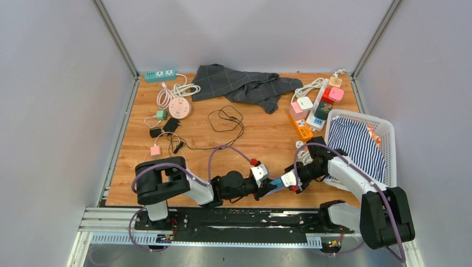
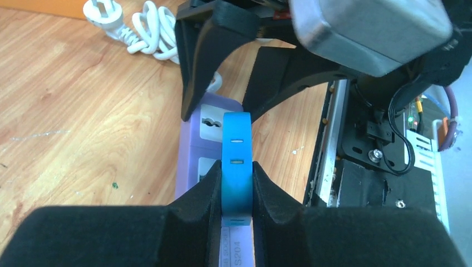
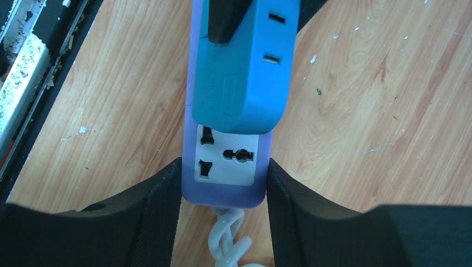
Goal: Pull the plug off the socket
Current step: Remove the plug from the socket.
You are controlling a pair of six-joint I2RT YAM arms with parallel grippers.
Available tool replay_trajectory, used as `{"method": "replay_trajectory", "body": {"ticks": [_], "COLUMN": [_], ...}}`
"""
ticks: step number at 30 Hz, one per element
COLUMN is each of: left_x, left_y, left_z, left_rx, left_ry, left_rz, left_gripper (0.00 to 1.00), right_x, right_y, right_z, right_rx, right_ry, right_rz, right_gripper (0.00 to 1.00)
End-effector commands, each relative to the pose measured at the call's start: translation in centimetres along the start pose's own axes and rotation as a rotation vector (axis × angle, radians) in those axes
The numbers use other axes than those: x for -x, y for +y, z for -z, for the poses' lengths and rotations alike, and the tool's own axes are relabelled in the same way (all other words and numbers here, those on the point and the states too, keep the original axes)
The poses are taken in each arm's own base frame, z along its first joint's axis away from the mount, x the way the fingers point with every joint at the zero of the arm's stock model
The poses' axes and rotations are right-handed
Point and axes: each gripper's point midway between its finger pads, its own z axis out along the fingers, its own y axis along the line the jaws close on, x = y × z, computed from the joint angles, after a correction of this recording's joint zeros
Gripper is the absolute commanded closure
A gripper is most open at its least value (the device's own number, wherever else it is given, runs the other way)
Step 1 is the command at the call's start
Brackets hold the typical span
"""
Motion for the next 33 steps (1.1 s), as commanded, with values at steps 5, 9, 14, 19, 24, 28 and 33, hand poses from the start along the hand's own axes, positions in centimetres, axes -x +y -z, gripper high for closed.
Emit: {"method": "replay_trajectory", "body": {"ticks": [5, 9, 14, 19, 24, 28, 33], "left_x": [3.0, 2.9, 2.0, 2.4, 3.0, 4.8, 6.4], "left_y": [1.6, 2.0, 2.3, 1.6, 1.0, 0.7, 1.6], "left_z": [0.1, 0.2, 1.1, 1.1, 0.5, 0.7, 2.2], "left_rx": [-0.038, -0.011, 0.082, 0.105, 0.106, 0.108, 0.164], "left_ry": [-0.106, -0.086, -0.034, -0.018, -0.025, -0.071, -0.091], "left_rz": [0.367, 0.306, 0.033, -0.051, 0.092, 0.149, 0.143], "left_gripper": [1.0, 1.0, 1.0, 1.0, 1.0, 1.0, 1.0], "right_x": [-0.2, -0.2, -0.3, -0.5, -0.6, -0.5, 0.5], "right_y": [2.9, 3.0, 3.0, 3.0, 3.1, 3.0, 2.3], "right_z": [-0.3, -0.3, -0.3, -0.2, -0.3, -0.2, 0.1], "right_rx": [0.109, 0.11, 0.113, 0.116, 0.122, 0.118, 0.093], "right_ry": [0.021, 0.023, 0.027, 0.035, 0.039, 0.036, 0.002], "right_rz": [-0.045, -0.045, -0.045, -0.046, -0.048, -0.053, -0.065], "right_gripper": [0.88, 0.88, 0.88, 0.88, 0.87, 0.85, 0.56]}}
